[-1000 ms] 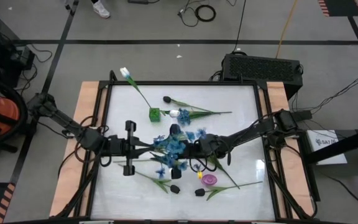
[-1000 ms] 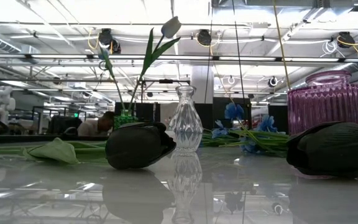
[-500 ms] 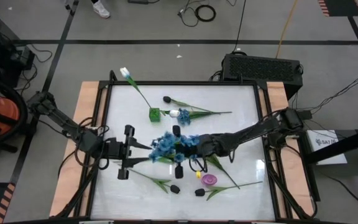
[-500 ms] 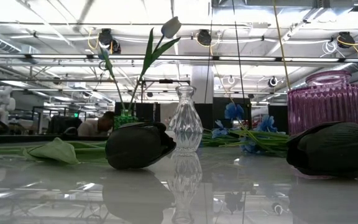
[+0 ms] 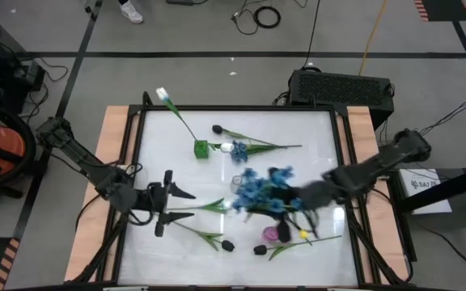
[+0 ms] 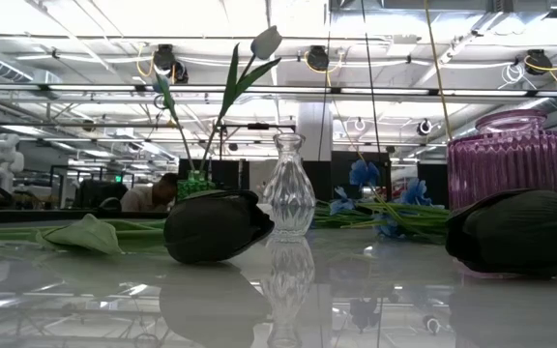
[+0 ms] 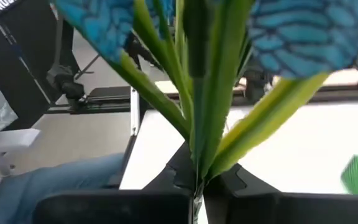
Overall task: Sort flowers into vase by color
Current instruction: Put the left blue flowers into the purple vase
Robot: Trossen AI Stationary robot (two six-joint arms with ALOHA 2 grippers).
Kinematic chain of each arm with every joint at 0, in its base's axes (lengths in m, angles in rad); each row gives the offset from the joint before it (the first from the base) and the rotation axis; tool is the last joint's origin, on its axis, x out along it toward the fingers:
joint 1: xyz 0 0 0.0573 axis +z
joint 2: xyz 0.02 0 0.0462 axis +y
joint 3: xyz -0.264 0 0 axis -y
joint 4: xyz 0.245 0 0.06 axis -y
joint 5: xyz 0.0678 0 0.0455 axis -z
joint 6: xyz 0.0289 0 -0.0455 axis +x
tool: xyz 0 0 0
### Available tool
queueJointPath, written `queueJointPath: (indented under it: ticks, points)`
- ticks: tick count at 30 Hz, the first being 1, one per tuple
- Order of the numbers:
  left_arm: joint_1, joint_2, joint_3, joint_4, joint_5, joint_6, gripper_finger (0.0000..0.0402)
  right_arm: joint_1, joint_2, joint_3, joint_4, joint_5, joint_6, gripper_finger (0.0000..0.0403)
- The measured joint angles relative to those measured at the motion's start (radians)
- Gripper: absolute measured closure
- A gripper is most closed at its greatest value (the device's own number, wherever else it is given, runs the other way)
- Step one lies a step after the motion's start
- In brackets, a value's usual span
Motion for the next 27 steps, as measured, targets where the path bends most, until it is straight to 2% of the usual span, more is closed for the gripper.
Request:
queueJointPath:
  ticks: [5,12,18,27]
  points:
    - [-0.014,0.003,0.000,-0.139,0.000,-0.126,0.0167,0.170,-0.094,-0.061,-0.084,0.204,0.165,0.0396]
    - [-0.028,0.051,0.000,-0.140,0.001,-0.149,0.0167,0.324,-0.133,-0.192,-0.087,0.438,0.299,0.0395]
    - [-0.027,0.115,0.000,-0.127,0.000,-0.148,0.0167,0.354,-0.133,-0.310,-0.080,0.524,0.428,0.0395]
    - [-0.024,0.185,0.000,-0.109,0.000,-0.118,0.0167,0.355,-0.133,-0.404,-0.024,0.554,0.527,0.0395]
